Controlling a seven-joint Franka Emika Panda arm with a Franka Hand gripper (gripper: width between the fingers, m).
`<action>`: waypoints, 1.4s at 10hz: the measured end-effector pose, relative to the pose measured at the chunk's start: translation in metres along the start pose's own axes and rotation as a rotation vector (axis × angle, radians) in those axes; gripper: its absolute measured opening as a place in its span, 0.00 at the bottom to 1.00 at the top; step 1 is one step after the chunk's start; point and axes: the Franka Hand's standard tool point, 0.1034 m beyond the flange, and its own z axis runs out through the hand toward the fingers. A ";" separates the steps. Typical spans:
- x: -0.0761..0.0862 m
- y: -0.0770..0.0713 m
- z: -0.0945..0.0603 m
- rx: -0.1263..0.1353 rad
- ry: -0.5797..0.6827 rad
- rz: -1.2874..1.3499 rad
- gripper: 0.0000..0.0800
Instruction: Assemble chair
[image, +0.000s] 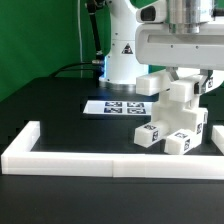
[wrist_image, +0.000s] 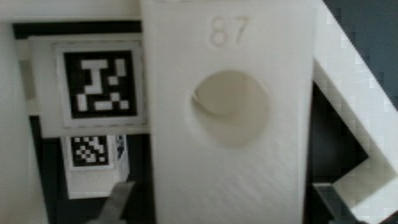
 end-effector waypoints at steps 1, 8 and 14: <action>0.000 0.001 0.003 -0.004 -0.002 0.000 0.36; 0.004 0.005 0.028 -0.015 0.011 -0.051 0.36; 0.012 0.004 0.024 -0.010 0.018 -0.096 0.79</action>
Offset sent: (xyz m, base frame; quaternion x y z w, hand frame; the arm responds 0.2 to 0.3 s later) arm 0.0033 0.0000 -0.0109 0.0034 0.0191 -0.0154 0.9997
